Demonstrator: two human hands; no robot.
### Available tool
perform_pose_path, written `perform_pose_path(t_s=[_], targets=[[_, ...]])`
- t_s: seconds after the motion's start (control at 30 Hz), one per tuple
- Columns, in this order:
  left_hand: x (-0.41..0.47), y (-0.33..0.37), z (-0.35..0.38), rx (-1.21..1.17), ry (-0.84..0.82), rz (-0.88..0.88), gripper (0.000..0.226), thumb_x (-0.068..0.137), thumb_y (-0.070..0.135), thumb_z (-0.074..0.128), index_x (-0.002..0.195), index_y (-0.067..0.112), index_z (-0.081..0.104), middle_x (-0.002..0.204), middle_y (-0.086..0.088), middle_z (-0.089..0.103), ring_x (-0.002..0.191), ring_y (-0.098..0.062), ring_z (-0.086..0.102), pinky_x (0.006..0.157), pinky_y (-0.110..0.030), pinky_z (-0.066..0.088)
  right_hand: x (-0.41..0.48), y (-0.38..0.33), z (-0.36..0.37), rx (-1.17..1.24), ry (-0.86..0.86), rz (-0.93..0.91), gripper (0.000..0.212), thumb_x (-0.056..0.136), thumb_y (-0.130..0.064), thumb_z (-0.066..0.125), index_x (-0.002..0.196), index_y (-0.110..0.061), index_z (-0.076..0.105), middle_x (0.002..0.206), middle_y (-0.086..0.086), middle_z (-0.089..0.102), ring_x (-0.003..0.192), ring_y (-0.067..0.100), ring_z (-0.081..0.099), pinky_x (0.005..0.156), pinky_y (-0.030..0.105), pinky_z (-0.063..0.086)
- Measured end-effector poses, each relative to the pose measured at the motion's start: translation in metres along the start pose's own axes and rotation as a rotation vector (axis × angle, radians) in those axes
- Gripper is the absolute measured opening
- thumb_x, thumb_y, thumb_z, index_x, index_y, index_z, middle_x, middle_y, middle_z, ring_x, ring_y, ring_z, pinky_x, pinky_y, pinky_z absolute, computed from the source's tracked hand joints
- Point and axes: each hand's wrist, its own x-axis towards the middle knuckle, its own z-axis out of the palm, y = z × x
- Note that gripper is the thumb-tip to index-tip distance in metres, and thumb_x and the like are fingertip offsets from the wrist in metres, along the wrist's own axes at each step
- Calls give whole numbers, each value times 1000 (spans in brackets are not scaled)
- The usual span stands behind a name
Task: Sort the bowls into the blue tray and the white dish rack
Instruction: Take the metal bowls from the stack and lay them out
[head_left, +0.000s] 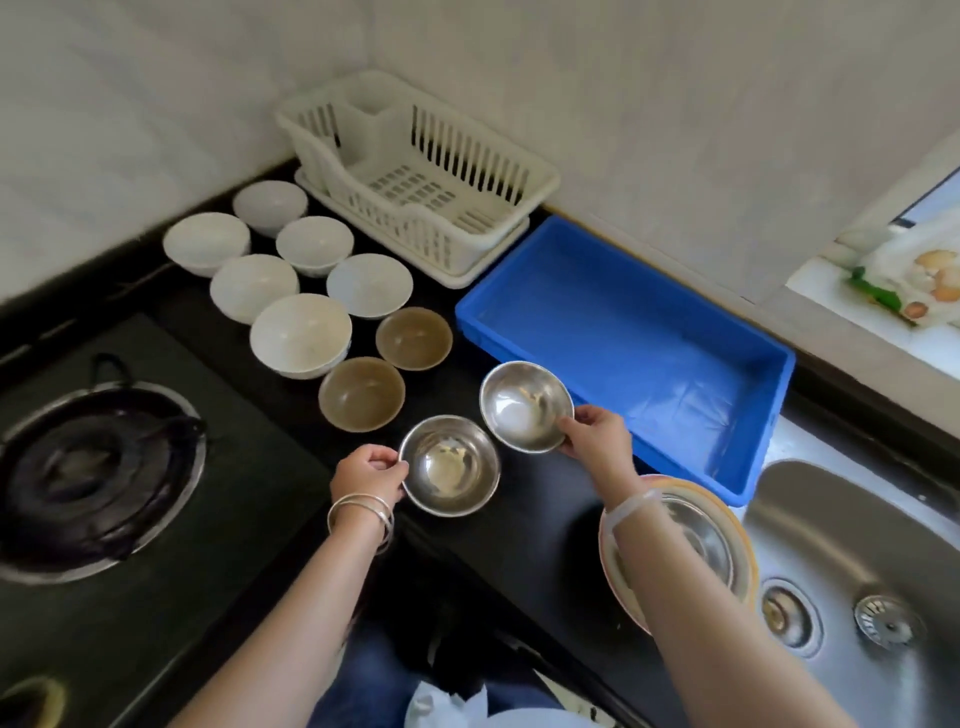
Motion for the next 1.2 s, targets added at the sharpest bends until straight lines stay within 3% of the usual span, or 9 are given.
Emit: perform_pose_path(t_s=[0.13,0.23,0.4,0.5,0.77,0.9,1.2], targets=[[15,-7,-7,-25,37,-46,15,76,1,65,70,13,60,73,-6,65,58,-15,61,61,-30,56,11,-6,31,-39,1,19,19,84,-5,60,68,-15,62,75,5,64,68,14,64,41,10,47],[24,-9,-8,-21,43,-63,11,76,1,64,73,11,61,73,-6,65,57,-17,60,71,-36,58,19,-5,47,-41,14,53,19,85,-6,60,69,-15,61,77,4,64,68,13,64,48,14,51],[35,-12,-8,-38,38,-95,11,76,1,64,75,10,60,72,-6,63,55,-15,58,67,-34,57,29,-2,65,0,30,103,18,85,-4,59,70,-15,59,79,4,61,76,18,64,53,18,53],[39,-14,-6,-60,40,-96,9,77,0,64,79,9,60,77,-8,64,57,-13,59,55,-25,55,34,0,72,9,34,123,18,86,-5,60,72,-15,57,80,3,60,77,17,64,62,23,54],[41,-16,-4,-130,33,-134,8,80,2,63,81,8,57,88,-11,62,73,-21,60,53,-25,55,44,0,83,51,19,148,6,87,-9,63,89,-14,59,86,2,61,82,17,64,60,22,54],[41,-15,-4,-163,8,-173,6,82,5,62,86,8,58,94,-9,59,87,-25,59,66,-35,54,44,0,85,79,-2,147,10,88,-11,63,96,-13,58,88,2,62,83,15,65,55,18,53],[41,-13,-4,-160,20,-149,3,84,7,62,85,8,60,92,-9,60,86,-25,59,66,-34,54,45,2,86,131,-42,157,11,89,-14,63,99,-12,58,95,6,64,83,14,65,58,20,54]])
